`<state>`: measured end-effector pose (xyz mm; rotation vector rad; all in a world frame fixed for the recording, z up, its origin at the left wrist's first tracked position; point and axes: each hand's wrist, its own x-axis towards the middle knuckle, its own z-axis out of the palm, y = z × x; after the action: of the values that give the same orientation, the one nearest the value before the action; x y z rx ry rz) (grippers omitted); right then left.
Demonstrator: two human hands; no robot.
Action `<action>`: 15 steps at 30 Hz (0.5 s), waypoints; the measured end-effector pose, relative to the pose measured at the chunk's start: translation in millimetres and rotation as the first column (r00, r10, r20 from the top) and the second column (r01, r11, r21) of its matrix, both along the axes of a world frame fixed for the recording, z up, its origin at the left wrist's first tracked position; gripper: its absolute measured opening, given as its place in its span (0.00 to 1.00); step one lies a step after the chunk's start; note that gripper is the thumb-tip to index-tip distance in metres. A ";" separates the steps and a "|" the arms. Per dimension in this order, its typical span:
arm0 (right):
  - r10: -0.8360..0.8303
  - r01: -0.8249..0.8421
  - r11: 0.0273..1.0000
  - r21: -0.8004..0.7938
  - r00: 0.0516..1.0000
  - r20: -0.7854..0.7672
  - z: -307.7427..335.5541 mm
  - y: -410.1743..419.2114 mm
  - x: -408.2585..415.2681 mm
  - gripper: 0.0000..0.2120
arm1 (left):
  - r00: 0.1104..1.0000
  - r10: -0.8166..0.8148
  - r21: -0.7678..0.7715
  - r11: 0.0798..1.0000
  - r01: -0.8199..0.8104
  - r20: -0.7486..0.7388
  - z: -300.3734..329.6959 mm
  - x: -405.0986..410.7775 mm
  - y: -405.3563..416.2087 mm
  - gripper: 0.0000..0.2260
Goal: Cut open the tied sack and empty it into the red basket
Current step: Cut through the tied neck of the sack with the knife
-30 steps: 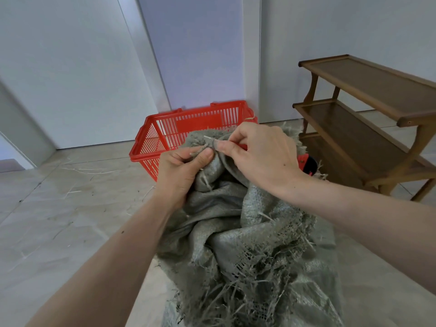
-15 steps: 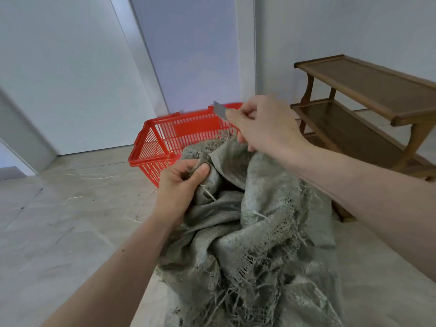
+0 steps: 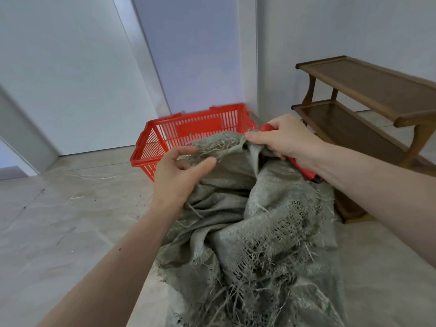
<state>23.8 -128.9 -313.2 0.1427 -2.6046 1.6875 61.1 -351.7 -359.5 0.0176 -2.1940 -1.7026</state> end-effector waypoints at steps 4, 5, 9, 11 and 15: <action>-0.194 0.192 0.980 -0.045 0.980 -0.037 7.1 11.9 -7.1 0.19 | 0.991 0.097 -0.470 0.881 -0.044 0.089 3.3 -3.3 -15.5 0.17; -0.238 0.236 0.971 -0.037 0.970 -0.053 7.2 14.9 -9.1 0.19 | 0.991 0.101 -0.507 0.861 -0.042 0.088 4.3 -3.0 -17.3 0.13; -0.301 0.337 0.910 0.243 0.938 -0.174 2.7 19.8 -9.4 0.18 | 0.998 0.057 -0.432 0.900 -0.056 -0.010 4.3 -7.4 -16.7 0.07; -0.267 0.358 0.841 0.406 0.927 -0.263 5.9 14.0 -4.3 0.12 | 1.000 0.024 -0.312 0.950 -0.023 0.002 4.1 -10.7 -14.5 0.09; -0.042 0.278 0.850 0.448 0.882 -0.469 22.6 -5.8 6.2 0.25 | 0.997 -0.075 -0.162 0.984 0.080 0.038 7.3 -7.1 -9.3 0.07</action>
<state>30.0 -134.7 -290.6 0.2709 -2.5298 0.7585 54.0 -361.0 -352.2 -0.0844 -2.3796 -1.5656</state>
